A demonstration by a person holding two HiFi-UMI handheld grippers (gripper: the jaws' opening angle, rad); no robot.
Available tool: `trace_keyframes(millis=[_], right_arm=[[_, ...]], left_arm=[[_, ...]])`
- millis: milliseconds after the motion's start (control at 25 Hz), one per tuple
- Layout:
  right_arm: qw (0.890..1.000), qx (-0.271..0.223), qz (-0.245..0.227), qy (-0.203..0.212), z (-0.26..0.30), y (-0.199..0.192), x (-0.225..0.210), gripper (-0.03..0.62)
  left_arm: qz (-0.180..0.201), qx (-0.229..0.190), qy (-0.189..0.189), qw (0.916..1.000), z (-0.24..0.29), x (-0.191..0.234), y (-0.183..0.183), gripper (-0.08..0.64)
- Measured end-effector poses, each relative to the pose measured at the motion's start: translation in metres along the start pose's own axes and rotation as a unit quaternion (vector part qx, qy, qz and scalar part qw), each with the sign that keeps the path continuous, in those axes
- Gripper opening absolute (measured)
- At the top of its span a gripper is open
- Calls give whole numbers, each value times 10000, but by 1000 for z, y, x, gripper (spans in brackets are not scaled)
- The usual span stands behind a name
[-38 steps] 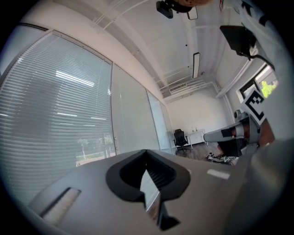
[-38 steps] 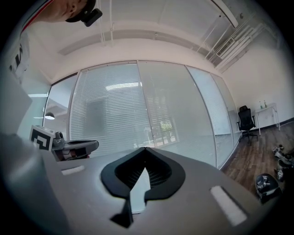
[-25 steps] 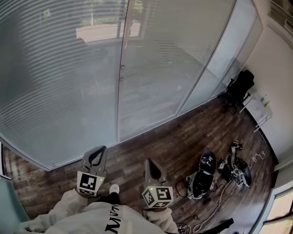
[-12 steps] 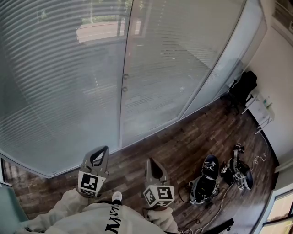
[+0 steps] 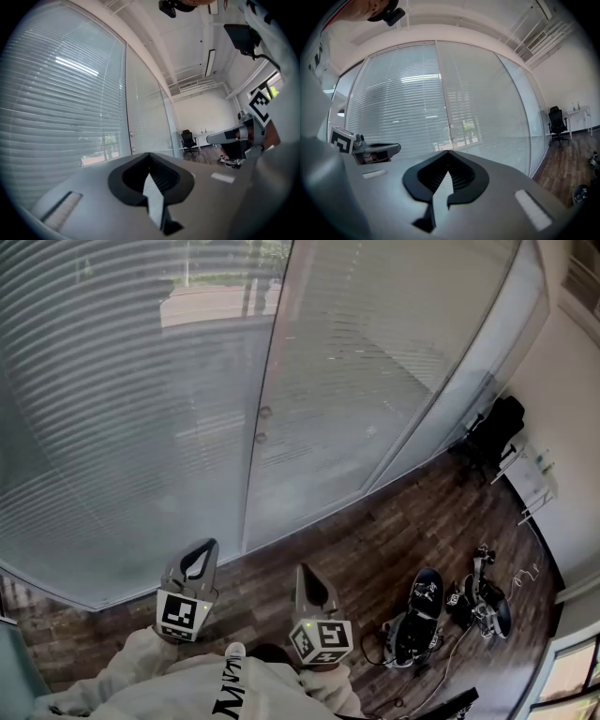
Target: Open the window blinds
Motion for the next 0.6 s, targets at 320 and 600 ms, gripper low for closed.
trace_keyframes(millis=[320,600], right_arm=[[9999,118,-35,108,7,-11,-9,2],[9989,188,-17,422,36,-10,-23,2]], left_arm=[[-126,60,88,9999,6,-8,-16,0],[-89,172,362,9992,25,-4,-17,0]])
Point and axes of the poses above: the fingertips, and each gripper's own axes: z forward along the fingers, x to its left, y out of its top, the point moved 5 cm from there along -z, backward along the fingers, and after that the axes turned 2 degrees about -z, right-handed, at the moved point
